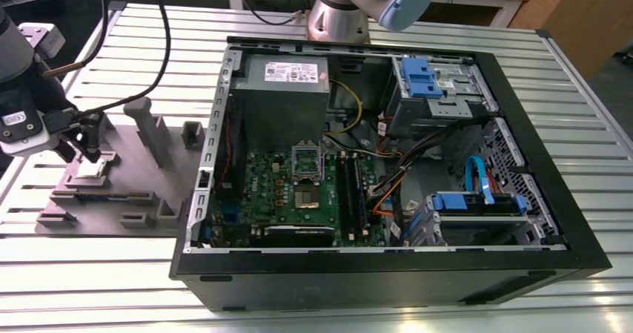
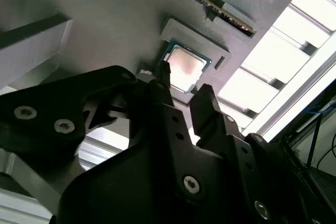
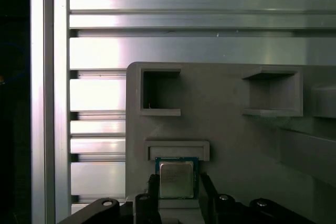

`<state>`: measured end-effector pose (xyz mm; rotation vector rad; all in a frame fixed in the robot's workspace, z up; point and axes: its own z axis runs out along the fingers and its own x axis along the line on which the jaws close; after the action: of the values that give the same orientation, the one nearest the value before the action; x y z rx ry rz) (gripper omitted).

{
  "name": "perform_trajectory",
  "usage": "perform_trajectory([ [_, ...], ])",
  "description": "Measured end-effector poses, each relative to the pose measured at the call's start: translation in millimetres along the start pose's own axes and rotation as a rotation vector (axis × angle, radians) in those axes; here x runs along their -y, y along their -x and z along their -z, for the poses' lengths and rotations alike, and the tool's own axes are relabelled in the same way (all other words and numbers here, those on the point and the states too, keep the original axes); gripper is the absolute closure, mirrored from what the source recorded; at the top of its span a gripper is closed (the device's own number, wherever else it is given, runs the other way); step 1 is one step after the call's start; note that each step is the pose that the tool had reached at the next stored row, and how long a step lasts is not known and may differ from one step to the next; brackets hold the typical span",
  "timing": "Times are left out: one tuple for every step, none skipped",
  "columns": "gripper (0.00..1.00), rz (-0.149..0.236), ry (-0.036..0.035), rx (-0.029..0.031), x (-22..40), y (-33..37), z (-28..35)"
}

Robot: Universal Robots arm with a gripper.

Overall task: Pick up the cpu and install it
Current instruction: 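Pick up the cpu and move it towards the insertion slot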

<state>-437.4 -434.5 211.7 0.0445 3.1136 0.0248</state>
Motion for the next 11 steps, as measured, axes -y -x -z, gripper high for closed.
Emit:
perform_trajectory([
  [0.59, 0.0, 0.0001, 0.0, 0.0, 0.0, 0.0],
  [0.53, 0.0, 0.0, 0.0, 0.0, 0.0, 0.0],
  [0.53, 0.0, 0.0, 0.0, 0.0, 0.0, 0.0],
  [0.47, 0.0, 0.0, 0.0, 0.0, 0.0, -0.1],
  [0.47, 0.0, 0.0, 0.0001, 0.0, 0.0, -0.3],
  [0.47, 0.0, 0.0003, 0.0005, 0.0, 0.0, -1.2],
  [0.47, 0.0, 0.0002, 0.0003, 0.0, 0.0, -1.9],
  [0.47, 0.0, -0.0002, 0.0, 0.0, -0.1, -2.8],
  [0.47, 0.001, -0.0008, 0.0002, 0.1, -0.1, -4.0],
  [0.47, 0.001, -0.0014, 0.0001, 0.1, -0.1, -5.3],
  [0.47, 0.003, -0.0018, 0.0, 0.1, -0.1, -6.6],
])
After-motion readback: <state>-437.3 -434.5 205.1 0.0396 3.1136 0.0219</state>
